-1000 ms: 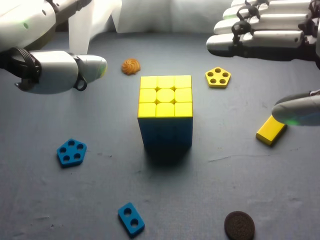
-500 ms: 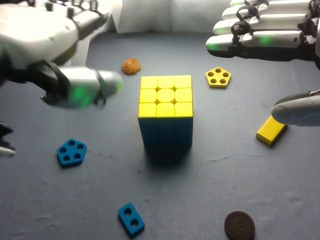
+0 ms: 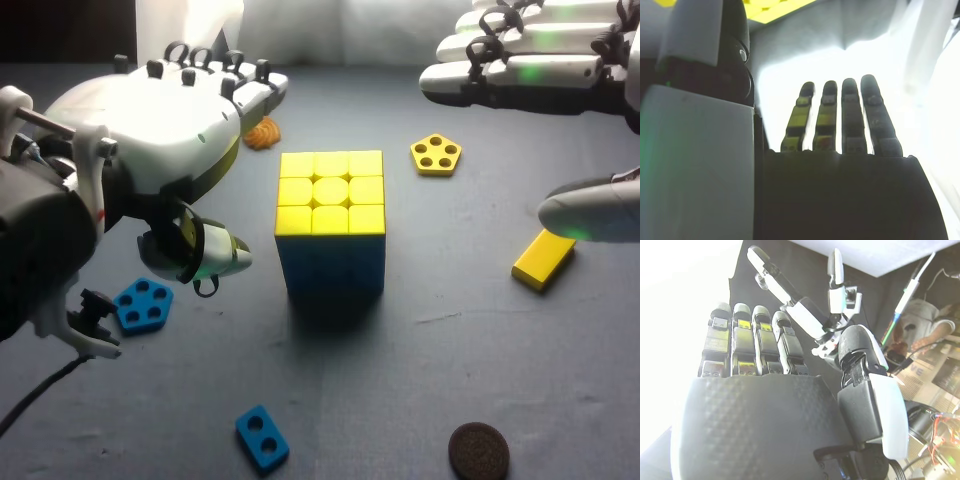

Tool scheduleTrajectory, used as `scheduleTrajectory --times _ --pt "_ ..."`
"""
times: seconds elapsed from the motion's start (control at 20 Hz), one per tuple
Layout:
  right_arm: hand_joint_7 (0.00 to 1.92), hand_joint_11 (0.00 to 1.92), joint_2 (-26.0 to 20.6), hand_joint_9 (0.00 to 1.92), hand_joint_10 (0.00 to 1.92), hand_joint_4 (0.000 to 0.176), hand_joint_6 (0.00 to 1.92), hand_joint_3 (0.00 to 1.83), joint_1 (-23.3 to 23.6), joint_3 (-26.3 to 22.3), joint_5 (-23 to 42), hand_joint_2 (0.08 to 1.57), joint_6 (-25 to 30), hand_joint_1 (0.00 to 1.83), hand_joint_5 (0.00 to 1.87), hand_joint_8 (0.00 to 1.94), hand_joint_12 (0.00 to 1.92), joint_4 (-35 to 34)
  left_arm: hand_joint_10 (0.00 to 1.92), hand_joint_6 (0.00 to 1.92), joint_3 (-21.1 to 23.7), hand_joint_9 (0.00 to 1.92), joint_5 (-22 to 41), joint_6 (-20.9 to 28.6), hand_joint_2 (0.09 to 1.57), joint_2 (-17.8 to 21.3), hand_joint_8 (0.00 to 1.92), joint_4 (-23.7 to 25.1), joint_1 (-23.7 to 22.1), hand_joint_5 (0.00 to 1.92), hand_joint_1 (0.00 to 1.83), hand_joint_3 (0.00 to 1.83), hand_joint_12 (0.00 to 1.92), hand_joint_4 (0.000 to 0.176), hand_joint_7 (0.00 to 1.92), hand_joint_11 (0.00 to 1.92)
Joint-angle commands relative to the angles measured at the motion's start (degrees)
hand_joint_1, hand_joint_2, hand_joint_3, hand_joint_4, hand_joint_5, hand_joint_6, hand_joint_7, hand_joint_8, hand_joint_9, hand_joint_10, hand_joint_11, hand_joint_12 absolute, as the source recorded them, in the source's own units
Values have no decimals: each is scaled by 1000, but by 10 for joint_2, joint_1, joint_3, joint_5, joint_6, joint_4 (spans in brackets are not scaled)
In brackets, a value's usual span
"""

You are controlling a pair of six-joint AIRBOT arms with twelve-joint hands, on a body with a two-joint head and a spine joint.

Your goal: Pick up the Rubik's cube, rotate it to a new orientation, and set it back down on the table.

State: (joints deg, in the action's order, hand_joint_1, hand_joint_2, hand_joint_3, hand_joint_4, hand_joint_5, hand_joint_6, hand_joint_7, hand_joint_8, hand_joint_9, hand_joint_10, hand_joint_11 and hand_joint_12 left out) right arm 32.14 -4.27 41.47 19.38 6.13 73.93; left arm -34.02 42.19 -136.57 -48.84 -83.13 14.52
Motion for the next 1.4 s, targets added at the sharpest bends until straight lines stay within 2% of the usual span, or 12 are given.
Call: scheduleTrajectory --times 0.0,0.15,0.35,0.55,0.7,0.95,1.1,1.35 --pt "36 0 -3 37 13 0 6 20 9 -2 22 1365 0 0 20 11 0 -23 0 0 -3 4 40 2 1055 -3 0 31 -3 0 974 5 145 0 0 0" --pt "58 0 -3 42 14 0 15 17 10 -2 22 1362 0 0 42 17 0 -23 0 0 -19 0 52 8 1056 -33 0 3 -3 0 967 6 177 0 0 0" --pt "44 0 -3 54 18 0 9 10 10 -2 22 1352 0 0 32 8 0 -24 0 0 -34 0 66 31 1079 -69 0 -5 7 0 943 8 108 0 0 0" --pt "25 0 -3 31 6 0 7 12 10 -1 22 1363 -2 0 29 0 0 -23 0 0 -48 0 74 49 1080 -103 0 -5 17 0 943 5 137 0 0 0" --pt "13 0 -3 31 6 0 5 10 11 -1 20 1359 -8 0 25 0 0 -23 0 0 -57 0 79 50 1086 -118 0 -10 19 0 911 3 51 0 0 0" --pt "28 0 -3 29 5 0 5 9 11 -1 20 1361 -6 0 26 5 0 -23 0 0 -75 0 79 50 1066 -138 0 -12 22 0 915 1 16 0 0 0" --pt "20 0 -3 28 4 0 2 9 11 -1 21 1364 -6 0 15 1 0 -23 0 0 -81 0 79 50 1058 -145 0 -11 30 0 949 0 12 0 0 7" --pt "17 0 -3 27 6 0 3 6 10 -2 21 1361 -4 0 18 7 0 -23 0 0 -97 0 79 65 1073 -156 0 4 39 0 900 3 33 0 0 36"
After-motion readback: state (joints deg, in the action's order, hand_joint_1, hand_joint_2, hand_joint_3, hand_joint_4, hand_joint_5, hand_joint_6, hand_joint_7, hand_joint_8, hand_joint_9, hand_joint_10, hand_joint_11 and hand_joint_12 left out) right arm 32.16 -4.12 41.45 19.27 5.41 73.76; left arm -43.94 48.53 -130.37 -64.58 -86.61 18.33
